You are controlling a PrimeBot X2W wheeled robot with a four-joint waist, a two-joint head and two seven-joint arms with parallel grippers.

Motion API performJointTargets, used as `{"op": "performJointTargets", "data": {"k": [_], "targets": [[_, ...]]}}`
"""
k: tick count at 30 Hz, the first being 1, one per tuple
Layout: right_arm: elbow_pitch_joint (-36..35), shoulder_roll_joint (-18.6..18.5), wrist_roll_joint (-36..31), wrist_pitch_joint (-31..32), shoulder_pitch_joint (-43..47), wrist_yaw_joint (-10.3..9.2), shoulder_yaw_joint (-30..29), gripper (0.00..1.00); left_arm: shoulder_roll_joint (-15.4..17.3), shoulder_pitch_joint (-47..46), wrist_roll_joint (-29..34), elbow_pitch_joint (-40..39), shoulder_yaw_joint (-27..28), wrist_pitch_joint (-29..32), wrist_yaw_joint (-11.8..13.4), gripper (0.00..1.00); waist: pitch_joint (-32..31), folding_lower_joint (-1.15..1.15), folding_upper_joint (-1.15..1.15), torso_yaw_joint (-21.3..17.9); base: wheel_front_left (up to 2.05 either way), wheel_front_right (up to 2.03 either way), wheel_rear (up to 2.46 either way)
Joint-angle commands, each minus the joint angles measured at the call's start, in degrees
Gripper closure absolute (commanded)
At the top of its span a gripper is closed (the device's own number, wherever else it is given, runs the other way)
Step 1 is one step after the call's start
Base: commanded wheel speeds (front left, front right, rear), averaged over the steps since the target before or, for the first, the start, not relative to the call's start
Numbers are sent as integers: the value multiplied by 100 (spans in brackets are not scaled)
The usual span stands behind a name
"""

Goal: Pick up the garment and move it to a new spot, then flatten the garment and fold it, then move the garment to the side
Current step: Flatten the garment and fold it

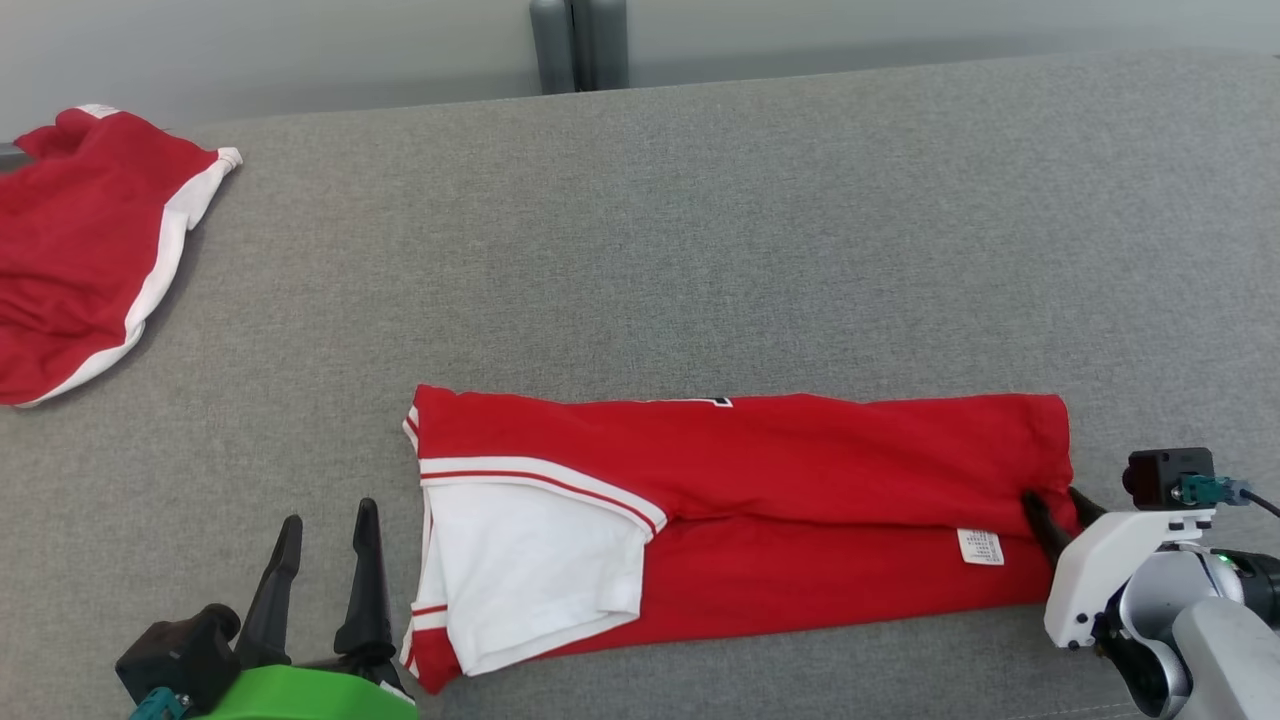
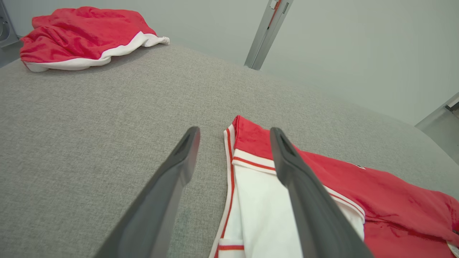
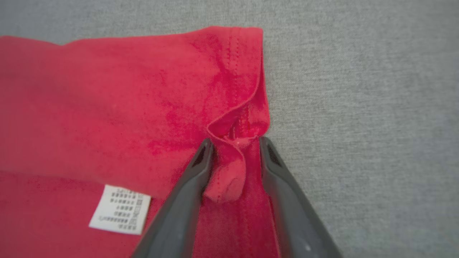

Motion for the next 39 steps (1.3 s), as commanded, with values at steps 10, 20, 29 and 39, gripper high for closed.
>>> {"op": "performJointTargets", "data": {"k": [10,20,29,39], "targets": [[-18,-204,474,-227,-274,-8,-39,100,228,-251,197,32,-75,119,-22,0,-42,0,0,-227,0,0,0],[-180,-661,384,-226,-280,-6,-695,100,360,-493,278,126,-5,84,2,0,-84,0,0,-427,0,0,0],[-1225,-291,773,146,-19,-5,-375,100,345,-426,255,325,70,-69,53,0,-212,0,0,-459,0,0,0],[-2649,138,1148,555,364,-2,446,100,288,-385,184,441,27,-130,-20,0,-343,0,0,-297,0,0,0]]}}
